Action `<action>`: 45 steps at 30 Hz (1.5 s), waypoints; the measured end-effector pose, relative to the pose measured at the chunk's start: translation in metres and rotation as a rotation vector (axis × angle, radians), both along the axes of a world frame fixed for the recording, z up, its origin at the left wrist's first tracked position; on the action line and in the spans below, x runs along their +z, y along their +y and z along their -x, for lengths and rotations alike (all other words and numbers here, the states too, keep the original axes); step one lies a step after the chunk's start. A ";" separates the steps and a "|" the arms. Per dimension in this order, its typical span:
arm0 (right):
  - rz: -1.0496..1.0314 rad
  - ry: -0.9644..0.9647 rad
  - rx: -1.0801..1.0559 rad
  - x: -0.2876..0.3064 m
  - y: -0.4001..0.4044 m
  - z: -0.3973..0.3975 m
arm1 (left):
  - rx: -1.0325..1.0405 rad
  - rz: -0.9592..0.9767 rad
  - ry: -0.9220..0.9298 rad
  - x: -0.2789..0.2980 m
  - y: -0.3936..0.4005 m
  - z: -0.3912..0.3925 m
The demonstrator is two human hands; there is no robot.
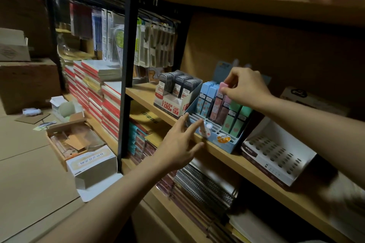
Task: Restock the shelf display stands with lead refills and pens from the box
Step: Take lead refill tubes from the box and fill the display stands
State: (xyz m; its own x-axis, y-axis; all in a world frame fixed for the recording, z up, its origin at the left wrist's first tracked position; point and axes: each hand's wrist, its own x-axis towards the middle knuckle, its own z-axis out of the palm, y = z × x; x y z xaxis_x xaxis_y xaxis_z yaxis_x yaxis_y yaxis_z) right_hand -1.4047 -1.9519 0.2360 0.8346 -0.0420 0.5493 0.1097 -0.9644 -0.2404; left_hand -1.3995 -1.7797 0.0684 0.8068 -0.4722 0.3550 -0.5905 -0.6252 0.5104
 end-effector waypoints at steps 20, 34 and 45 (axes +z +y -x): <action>-0.033 -0.015 -0.051 -0.010 -0.003 -0.004 | -0.029 0.041 -0.063 -0.009 -0.007 -0.003; 0.013 -0.103 -0.022 -0.019 0.003 0.004 | -0.100 0.005 0.016 0.000 0.004 0.010; -0.208 0.353 0.528 -0.191 0.057 0.111 | -0.014 -0.090 0.455 -0.057 0.061 0.079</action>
State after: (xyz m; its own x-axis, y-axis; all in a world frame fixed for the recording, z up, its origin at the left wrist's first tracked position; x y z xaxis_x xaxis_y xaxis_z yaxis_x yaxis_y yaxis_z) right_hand -1.5157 -1.8953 0.0453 0.9002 0.3463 0.2640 0.4353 -0.7321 -0.5240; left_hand -1.4787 -1.7189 0.0115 0.8643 -0.4972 -0.0766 -0.3280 -0.6724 0.6636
